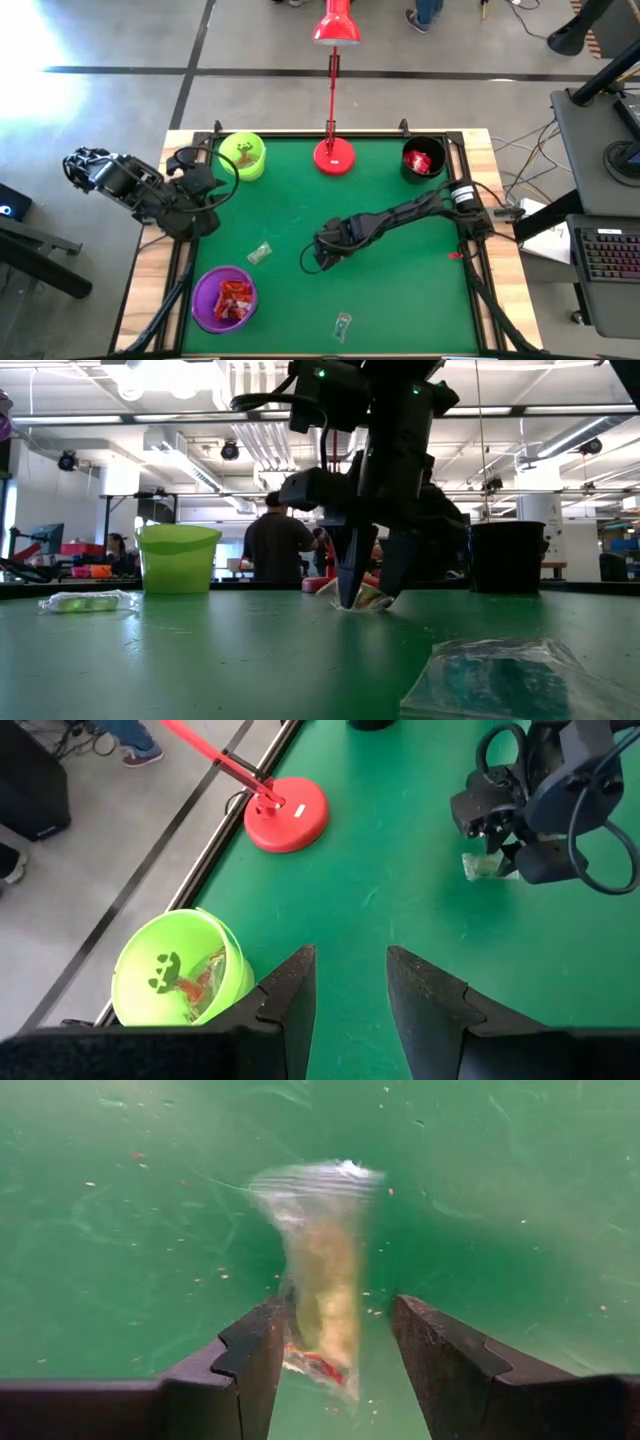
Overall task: Sort candy
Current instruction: Put the transparent candy into the green bucket
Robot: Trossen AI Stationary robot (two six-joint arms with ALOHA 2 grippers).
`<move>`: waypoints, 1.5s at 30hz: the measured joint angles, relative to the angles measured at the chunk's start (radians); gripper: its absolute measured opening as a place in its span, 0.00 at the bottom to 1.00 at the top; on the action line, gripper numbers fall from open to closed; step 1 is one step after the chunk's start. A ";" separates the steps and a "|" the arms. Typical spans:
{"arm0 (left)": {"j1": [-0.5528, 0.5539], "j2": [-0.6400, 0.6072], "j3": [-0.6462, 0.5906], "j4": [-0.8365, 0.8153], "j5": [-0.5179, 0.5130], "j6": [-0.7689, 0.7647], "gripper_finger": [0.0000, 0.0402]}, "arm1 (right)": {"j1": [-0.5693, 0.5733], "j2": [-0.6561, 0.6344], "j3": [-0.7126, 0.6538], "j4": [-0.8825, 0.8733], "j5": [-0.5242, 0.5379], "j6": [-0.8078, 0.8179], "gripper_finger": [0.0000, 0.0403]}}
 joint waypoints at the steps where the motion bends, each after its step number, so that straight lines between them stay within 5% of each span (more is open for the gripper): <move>1: 0.000 0.000 0.000 0.000 0.000 0.002 0.27 | 0.000 0.006 0.000 0.000 0.001 0.000 0.46; 8: 0.000 0.001 0.000 0.000 0.000 0.021 0.27 | 0.000 0.009 0.000 -0.004 0.001 -0.014 0.39; 17: 0.000 0.000 0.000 0.000 0.002 0.022 0.27 | 0.000 0.005 0.006 0.001 -0.002 -0.038 0.05; 31: 0.020 0.000 -0.001 0.000 -0.003 0.072 0.27 | -0.009 -0.059 0.128 -0.003 0.022 -0.156 0.02; 37: 0.108 -0.004 -0.039 0.001 -0.069 0.099 0.28 | -0.045 -0.080 0.251 -0.002 0.089 -0.305 0.02; 45: 0.300 -0.016 -0.157 0.005 0.001 0.146 0.38 | -0.124 -0.080 0.395 -0.008 0.089 -0.564 0.02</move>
